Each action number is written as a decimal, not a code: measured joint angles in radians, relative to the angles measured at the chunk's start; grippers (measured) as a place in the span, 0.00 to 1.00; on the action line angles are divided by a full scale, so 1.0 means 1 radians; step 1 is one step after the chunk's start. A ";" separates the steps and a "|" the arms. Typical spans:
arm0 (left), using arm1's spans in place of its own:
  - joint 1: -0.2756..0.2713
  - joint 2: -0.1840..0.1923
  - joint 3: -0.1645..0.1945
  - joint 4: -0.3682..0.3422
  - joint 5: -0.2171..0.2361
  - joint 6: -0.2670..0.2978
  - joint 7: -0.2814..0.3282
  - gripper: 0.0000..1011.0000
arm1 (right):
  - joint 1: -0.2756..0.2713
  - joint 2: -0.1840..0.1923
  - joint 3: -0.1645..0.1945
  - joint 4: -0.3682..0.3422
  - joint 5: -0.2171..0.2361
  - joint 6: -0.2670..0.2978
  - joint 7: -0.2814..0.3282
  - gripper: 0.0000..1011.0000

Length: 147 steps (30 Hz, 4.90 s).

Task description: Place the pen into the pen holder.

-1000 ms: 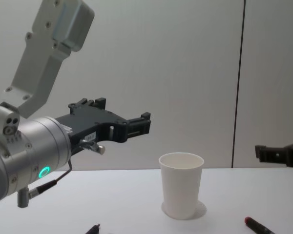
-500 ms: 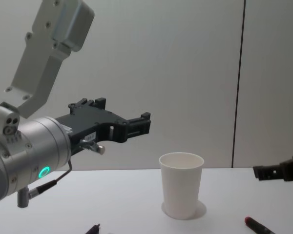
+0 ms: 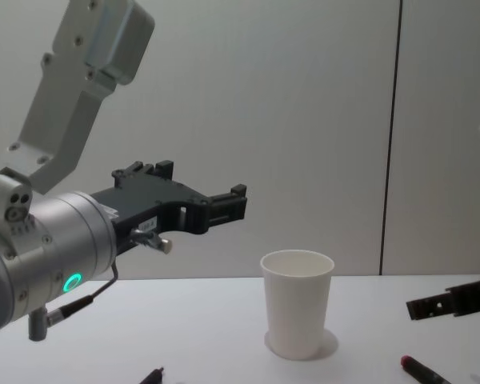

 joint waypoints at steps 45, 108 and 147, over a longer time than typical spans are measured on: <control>0.000 0.000 0.000 0.000 0.000 0.000 0.000 0.99 | 0.212 -0.103 -0.034 0.367 -0.055 0.095 0.009 0.99; 0.000 0.000 0.000 0.000 0.000 0.000 0.000 0.99 | 0.191 -0.106 -0.026 0.380 -0.016 -0.175 0.046 0.16; 0.000 0.000 0.000 0.000 0.000 0.000 0.000 0.99 | 0.283 -0.164 -0.031 0.496 0.066 -0.830 0.081 0.16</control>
